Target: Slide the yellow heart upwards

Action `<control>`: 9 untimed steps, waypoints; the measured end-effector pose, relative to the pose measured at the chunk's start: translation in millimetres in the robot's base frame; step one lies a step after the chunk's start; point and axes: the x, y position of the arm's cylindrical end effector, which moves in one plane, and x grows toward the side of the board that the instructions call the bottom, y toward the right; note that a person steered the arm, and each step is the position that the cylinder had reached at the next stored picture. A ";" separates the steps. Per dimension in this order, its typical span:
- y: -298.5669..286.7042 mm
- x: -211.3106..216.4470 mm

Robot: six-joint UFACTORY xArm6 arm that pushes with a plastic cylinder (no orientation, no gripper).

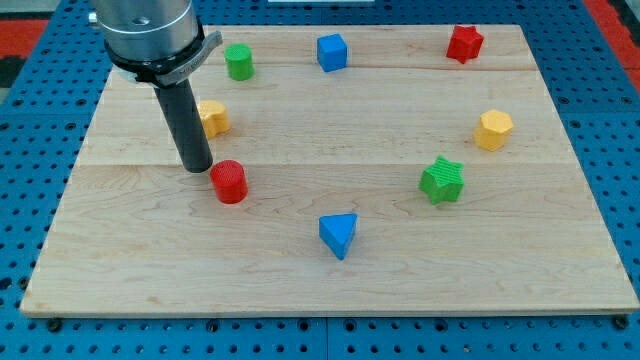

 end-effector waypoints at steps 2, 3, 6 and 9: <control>-6.4 -22.3; -6.4 -45.4; -18.9 -41.2; -33.8 50.6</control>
